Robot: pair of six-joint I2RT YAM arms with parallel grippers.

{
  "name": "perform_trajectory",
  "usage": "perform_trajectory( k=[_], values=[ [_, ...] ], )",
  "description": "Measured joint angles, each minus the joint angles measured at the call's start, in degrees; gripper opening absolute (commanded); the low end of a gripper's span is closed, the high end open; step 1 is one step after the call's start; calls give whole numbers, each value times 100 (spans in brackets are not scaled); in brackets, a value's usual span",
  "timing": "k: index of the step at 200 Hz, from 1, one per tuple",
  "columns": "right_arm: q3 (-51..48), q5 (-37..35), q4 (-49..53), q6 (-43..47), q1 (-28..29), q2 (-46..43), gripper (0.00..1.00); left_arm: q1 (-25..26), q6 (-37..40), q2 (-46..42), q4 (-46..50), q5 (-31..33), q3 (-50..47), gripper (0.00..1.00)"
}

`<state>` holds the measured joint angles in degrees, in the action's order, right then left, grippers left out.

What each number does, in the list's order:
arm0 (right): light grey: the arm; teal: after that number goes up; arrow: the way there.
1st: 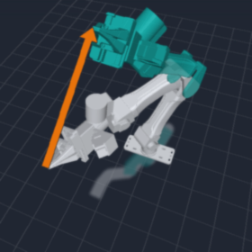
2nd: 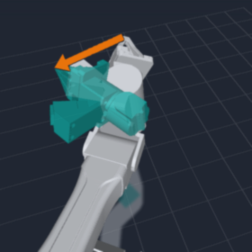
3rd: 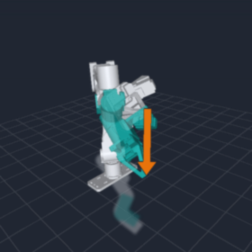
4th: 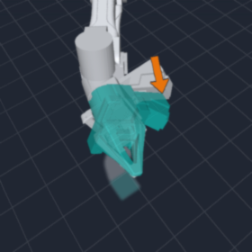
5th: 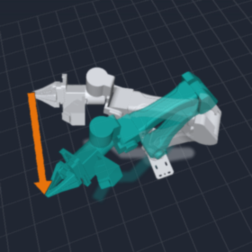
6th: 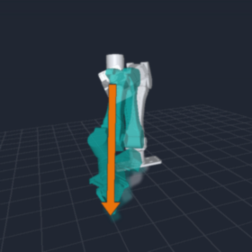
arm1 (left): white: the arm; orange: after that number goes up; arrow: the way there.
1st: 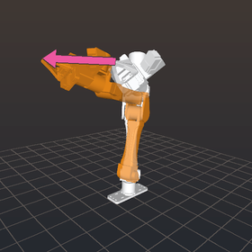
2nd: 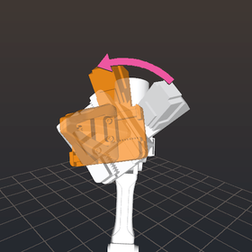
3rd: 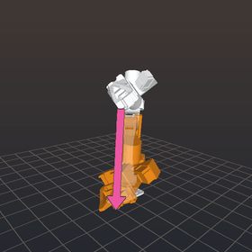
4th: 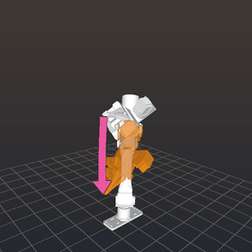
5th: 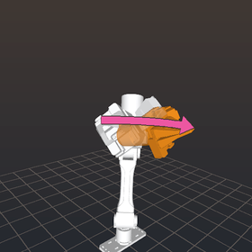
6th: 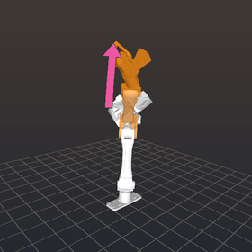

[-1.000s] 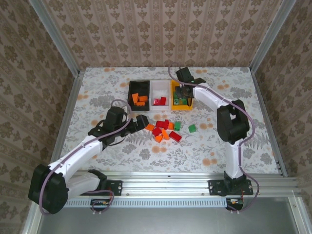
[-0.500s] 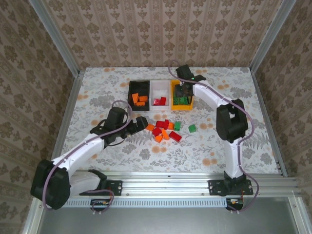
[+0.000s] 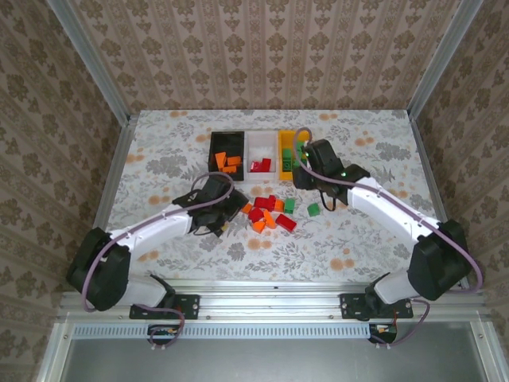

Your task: Sort the legos into containers by color

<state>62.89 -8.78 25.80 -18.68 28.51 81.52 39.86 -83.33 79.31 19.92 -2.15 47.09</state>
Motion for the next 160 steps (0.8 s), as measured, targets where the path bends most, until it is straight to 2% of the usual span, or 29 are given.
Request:
perform_trajectory(
  k=[17, 39, 81, 120, 160],
  values=[
    [-358, -11, 13, -85, -2, -251, 48, 31, -389, 365, 343, 127, 710, 93],
    [-605, -63, 7, -114, -2, -632, 48, 28, -850, 844, 544, 151, 1351, 87],
    [-807, -155, 7, -125, -11, -1349, 48, 57, -1449, 1558, 715, 68, 1421, 84],
    [-1029, -175, 7, -125, -39, -1770, 48, 94, -1628, 1777, 885, 157, 1600, 84],
    [-1235, -140, 2, -136, -42, -1893, 49, 94, -1714, 2142, 881, 219, 1853, 77]
  ],
)
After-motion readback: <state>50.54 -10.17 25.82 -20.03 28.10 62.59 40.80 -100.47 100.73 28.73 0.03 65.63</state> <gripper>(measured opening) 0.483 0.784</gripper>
